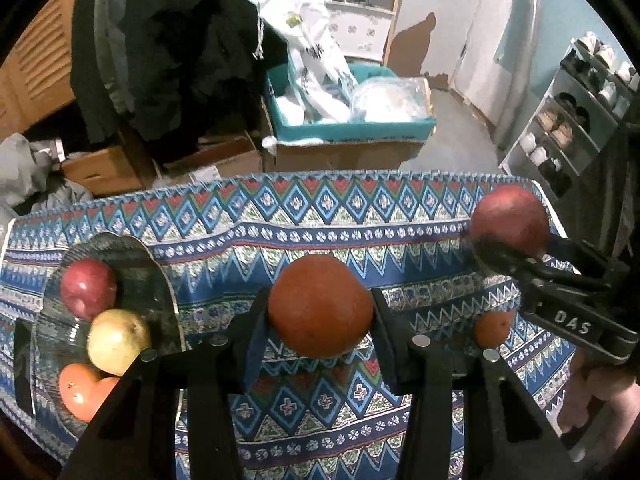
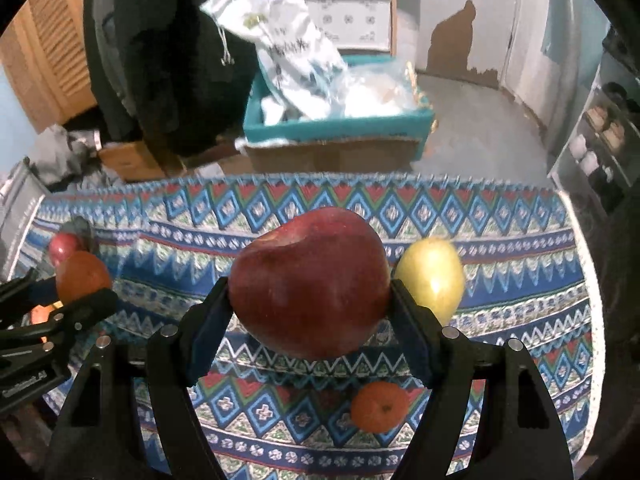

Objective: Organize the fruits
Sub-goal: 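Lift the orange with the left tool while the right tool carries the red apple toward the plate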

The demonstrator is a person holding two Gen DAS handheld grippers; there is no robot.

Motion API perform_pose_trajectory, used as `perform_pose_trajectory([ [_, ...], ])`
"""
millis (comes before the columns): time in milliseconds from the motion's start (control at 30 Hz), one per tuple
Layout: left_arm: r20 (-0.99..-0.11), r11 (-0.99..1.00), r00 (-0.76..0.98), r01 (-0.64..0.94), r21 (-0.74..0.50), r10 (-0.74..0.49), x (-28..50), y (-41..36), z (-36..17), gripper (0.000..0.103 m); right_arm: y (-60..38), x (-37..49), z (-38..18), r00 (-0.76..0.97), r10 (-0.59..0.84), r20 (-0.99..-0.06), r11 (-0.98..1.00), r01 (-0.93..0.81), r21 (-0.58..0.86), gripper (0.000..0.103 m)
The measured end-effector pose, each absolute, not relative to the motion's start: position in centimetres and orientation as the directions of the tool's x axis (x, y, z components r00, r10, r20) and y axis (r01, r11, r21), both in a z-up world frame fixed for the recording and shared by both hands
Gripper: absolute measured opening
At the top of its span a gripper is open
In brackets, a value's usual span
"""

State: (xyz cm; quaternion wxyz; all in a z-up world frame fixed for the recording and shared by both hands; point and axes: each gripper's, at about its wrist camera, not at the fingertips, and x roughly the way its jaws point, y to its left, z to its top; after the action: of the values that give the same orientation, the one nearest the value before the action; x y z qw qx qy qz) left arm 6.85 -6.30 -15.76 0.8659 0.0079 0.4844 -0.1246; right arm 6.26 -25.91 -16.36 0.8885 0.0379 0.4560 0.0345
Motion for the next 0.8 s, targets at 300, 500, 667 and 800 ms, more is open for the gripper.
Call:
perform_pose_trajectory([
  [300,-0.802,0.968,0.556,0.225,-0.111,-0.221,5.9,-5.4,-12.4,0.048,-25.2,4.4,-11.6,0.671,0.065,-0.739,0.998,-0.036,0.055,0.076],
  [500,-0.772,0.967,0.592,0.231,-0.111,-0.23,4.9,-4.9,-10.3,0.048,-25.2,3.2,-9.0,0.712,0.073,-0.699,0.997,-0.039,0.065,0.076],
  [667,-0.746,0.964,0.62,0.243,-0.112,-0.243,3.9,-4.7,-8.5,0.048,-25.2,2.2,-7.1,0.741,0.089,-0.666,0.996,-0.049,0.078,0.076],
  [800,-0.735,0.963,0.63,0.241,-0.121,-0.251,3.4,-4.2,-7.5,0.048,-24.8,1.3,-5.8,0.76,0.096,-0.643,0.995,-0.066,0.071,0.076],
])
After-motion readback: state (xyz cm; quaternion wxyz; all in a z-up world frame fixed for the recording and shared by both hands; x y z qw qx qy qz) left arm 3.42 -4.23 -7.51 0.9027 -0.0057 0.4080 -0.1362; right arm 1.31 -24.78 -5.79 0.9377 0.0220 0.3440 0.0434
